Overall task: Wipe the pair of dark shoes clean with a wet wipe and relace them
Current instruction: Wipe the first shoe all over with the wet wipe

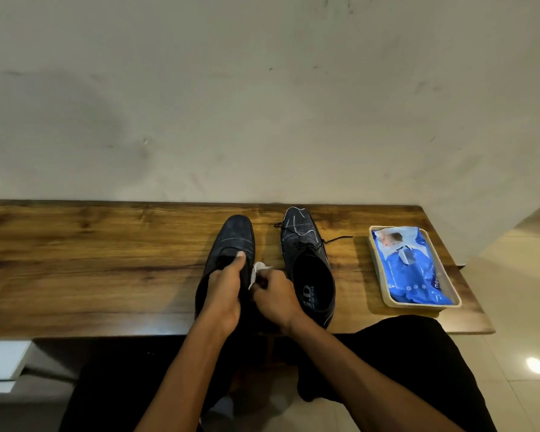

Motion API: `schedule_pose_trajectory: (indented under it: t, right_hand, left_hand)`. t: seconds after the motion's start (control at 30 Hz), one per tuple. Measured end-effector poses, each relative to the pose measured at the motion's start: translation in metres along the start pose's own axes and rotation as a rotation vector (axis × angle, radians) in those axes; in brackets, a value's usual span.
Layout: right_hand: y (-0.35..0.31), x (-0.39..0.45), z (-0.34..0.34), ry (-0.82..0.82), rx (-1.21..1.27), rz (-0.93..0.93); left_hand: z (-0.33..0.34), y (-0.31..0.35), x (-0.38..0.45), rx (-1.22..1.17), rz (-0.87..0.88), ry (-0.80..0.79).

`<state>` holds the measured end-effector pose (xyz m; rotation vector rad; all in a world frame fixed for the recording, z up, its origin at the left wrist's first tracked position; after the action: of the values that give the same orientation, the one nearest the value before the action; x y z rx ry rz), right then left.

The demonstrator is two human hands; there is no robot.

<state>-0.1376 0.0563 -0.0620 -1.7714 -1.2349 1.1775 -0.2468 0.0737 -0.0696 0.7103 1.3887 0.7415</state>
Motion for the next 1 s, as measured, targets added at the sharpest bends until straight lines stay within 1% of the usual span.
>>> schedule_pose_trajectory:
  t: [0.07, 0.13, 0.17, 0.2, 0.37, 0.43, 0.5, 0.57, 0.63, 0.73, 0.87, 1.0]
  right_hand:
    - [-0.004, 0.004, 0.000, 0.007, 0.024, -0.021]
    - [-0.006, 0.003, 0.000, -0.004, 0.059, -0.021]
    - [-0.006, 0.001, 0.002, -0.008, 0.062, -0.013]
    - [-0.002, -0.001, 0.004, -0.012, 0.069, 0.001]
    - [0.019, -0.022, 0.029, -0.109, 0.271, 0.097]
    - [0.021, -0.019, 0.031, -0.079, 0.371, 0.110]
    - [0.017, -0.004, 0.031, -0.003, 0.463, 0.082]
    - [0.013, 0.014, 0.025, 0.078, 0.530, 0.068]
    - [-0.002, 0.034, 0.015, 0.110, 0.531, 0.033]
    - [-0.017, 0.062, 0.005, 0.090, 0.504, 0.000]
    - [-0.012, 0.069, 0.015, 0.043, 0.427, 0.045]
    - [0.007, 0.041, 0.026, 0.011, 0.356, 0.114]
  left_hand:
    - [-0.007, 0.008, -0.008, 0.475, 0.095, 0.005]
    - [-0.010, 0.015, -0.019, 0.965, 0.247, 0.025]
    - [-0.009, 0.017, -0.021, 1.101, 0.319, 0.041]
    - [-0.009, 0.018, -0.022, 1.153, 0.365, 0.057]
    - [-0.014, 0.017, -0.014, 1.253, 0.371, 0.108]
    - [-0.015, 0.021, -0.016, 1.284, 0.403, 0.120]
    - [-0.013, 0.026, -0.019, 1.345, 0.444, 0.113]
    - [-0.008, 0.027, -0.020, 1.428, 0.455, 0.070]
    - [-0.004, 0.026, -0.020, 1.451, 0.446, 0.010]
    - [-0.002, 0.023, -0.020, 1.536, 0.464, -0.035]
    - [-0.002, 0.025, -0.021, 1.488, 0.536, -0.005]
    - [-0.005, 0.029, -0.019, 1.399, 0.508, 0.035]
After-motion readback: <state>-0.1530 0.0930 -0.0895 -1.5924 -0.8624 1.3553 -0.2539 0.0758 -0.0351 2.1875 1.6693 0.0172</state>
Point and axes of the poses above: each hand's wrist, its own x-axis towards the middle knuckle, its own z-axis out of the palm, y = z × x, the point moved 9 cm from there along x, towards the middle knuckle, and after that the axes turned 13 degrees about x, right-handed, at the moved point
